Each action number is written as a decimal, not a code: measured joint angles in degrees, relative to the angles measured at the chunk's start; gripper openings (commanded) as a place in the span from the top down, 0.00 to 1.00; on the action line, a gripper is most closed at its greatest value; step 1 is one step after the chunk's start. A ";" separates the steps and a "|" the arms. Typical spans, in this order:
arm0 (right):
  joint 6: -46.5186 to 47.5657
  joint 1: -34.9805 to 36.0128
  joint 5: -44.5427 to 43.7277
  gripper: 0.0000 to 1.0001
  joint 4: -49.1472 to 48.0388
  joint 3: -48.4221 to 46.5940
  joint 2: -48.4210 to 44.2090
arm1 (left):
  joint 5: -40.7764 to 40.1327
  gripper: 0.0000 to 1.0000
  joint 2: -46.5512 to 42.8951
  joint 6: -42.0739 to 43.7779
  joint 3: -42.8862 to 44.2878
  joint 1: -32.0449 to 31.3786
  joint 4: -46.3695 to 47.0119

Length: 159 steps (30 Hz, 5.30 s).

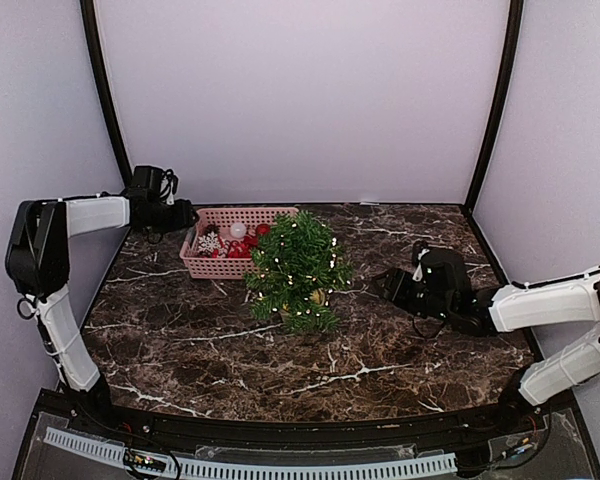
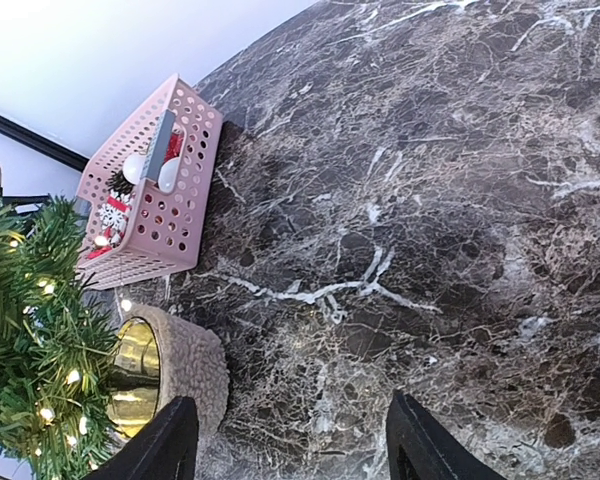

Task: Decorate the small christmas tree
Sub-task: Move the bin to the center of the board.

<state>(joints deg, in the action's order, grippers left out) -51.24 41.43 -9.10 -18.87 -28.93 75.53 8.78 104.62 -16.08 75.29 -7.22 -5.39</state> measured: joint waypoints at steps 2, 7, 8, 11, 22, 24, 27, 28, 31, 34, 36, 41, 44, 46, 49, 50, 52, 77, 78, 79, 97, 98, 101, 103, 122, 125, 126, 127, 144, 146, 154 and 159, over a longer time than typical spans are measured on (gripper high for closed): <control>0.04 -0.13 -0.42 0.33 1.25 -0.61 -0.09 | -0.52 0.42 3.43 0.79 3.23 0.24 -1.27; 0.31 -0.83 -2.80 0.33 4.85 -0.90 -2.47 | -0.94 0.49 10.32 2.23 10.32 0.39 -3.28; 0.35 -1.07 -3.26 0.33 5.88 -1.01 -3.15 | -0.92 0.53 11.72 2.45 12.11 0.50 -3.48; 0.35 -1.49 -4.76 0.33 7.98 -1.49 -4.61 | -0.81 0.63 15.91 2.89 16.96 0.59 -3.76; -0.74 -1.49 -8.13 0.33 10.47 -1.16 -9.55 | -1.84 0.77 20.87 3.15 22.01 0.70 -5.01; -0.90 -1.49 -8.63 0.33 11.02 -0.74 -10.56 | -2.19 0.83 21.11 2.86 22.21 0.70 -5.03; -1.25 -1.49 -9.05 0.33 11.61 0.24 -12.37 | -2.60 0.92 21.22 2.95 22.21 0.70 -5.35; -1.36 -1.49 -9.11 0.33 11.69 0.50 -12.83 | -2.80 0.95 21.22 3.04 22.21 0.70 -5.46; -1.49 -1.49 -9.22 0.33 11.76 1.31 -13.99 | -3.50 0.98 21.22 2.99 22.21 0.72 -5.51; -1.51 -1.49 -9.22 0.32 11.74 1.73 -14.38 | -4.37 1.00 20.39 2.82 20.90 0.72 -4.90; -1.40 -1.49 -9.22 0.32 11.72 1.84 -14.38 | -5.27 1.00 17.84 2.08 17.03 1.01 -3.98; -0.59 -1.49 -9.11 0.32 11.39 1.86 -14.16 | -5.29 1.00 7.45 -0.83 2.93 4.35 -1.57; 0.28 -1.49 -8.74 0.32 10.95 1.86 -13.29 | -6.08 1.00 0.26 -2.38 -5.38 7.58 -0.63; 1.14 -1.49 -8.48 0.32 10.71 1.86 -12.55 | -7.56 1.00 -2.89 -3.08 -10.01 8.76 -0.20; 2.08 -1.51 -7.67 0.32 10.16 1.86 -11.87 | -10.36 1.00 -11.58 -4.52 -17.31 10.19 0.39; 2.45 -1.53 -7.37 0.32 9.88 1.86 -11.72 | -11.10 1.00 -14.27 -5.22 -19.71 10.08 0.42; 2.95 -1.53 -6.91 0.32 9.25 1.86 -11.67 | -11.91 0.99 -19.37 -6.54 -24.35 9.88 0.52; 4.33 -1.60 -5.62 0.29 7.28 2.51 -15.30 | -14.91 0.28 -54.23 -15.52 -43.06 9.57 -5.92; 4.31 -1.60 -5.97 0.29 7.52 2.51 -15.76 | -14.84 0.28 -54.75 -14.67 -41.62 9.44 -6.69; 4.31 -1.60 -6.34 0.29 7.85 2.51 -16.31 | -14.64 0.29 -54.80 -13.84 -39.93 9.20 -7.45; 3.89 -1.60 -9.79 0.25 9.77 2.54 -18.43 | -2.25 0.41 -28.44 -12.74 -31.21 -10.69 -0.68; 3.74 -1.60 -9.81 0.23 9.79 2.54 -18.43 | -1.64 0.41 -26.80 -12.85 -31.21 -10.69 0.39; 3.17 -1.60 -9.81 0.20 9.81 2.54 -18.43 | 0.04 0.41 -22.91 -12.85 -31.21 -10.69 2.75; 2.82 -1.60 -9.79 0.18 9.81 2.54 -18.43 | 1.05 0.41 -20.28 -12.83 -31.17 -10.69 4.26; 2.29 -1.60 -10.03 0.14 10.10 3.34 -19.93 | 3.41 0.40 -7.52 -9.90 -23.17 -10.69 10.21; 2.29 -1.60 -10.12 0.16 10.23 3.34 -19.93 | 1.14 0.36 -11.06 -9.42 -25.88 -10.69 10.03; 2.27 -1.60 -10.16 0.17 10.34 3.34 -19.93 | -0.31 0.32 -13.44 -9.09 -27.58 -10.69 9.97; 2.29 -1.60 -10.21 0.17 10.36 3.34 -19.93 | -1.70 0.31 -16.24 -8.81 -29.38 -10.69 9.62; 1.62 -1.70 -13.86 0.19 14.25 0.98 -18.71 | -4.96 0.43 -32.92 -11.37 -40.96 -5.16 -3.96; 1.66 -1.70 -14.14 0.19 14.45 0.52 -18.08 | -4.74 0.47 -32.63 -11.63 -40.96 -5.16 -4.28; 2.97 -1.73 -14.34 0.19 15.34 -1.29 -15.74 | -6.16 0.58 -28.85 -11.56 -40.50 -5.16 -2.40; 2.97 -1.75 -14.34 0.19 15.15 -1.27 -15.80 | -8.55 0.69 -25.97 -11.06 -38.93 -5.16 -0.15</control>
<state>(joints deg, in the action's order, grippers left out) -48.27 39.68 -23.44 -3.73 -30.20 59.72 0.23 78.65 -27.14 36.36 -12.38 -5.54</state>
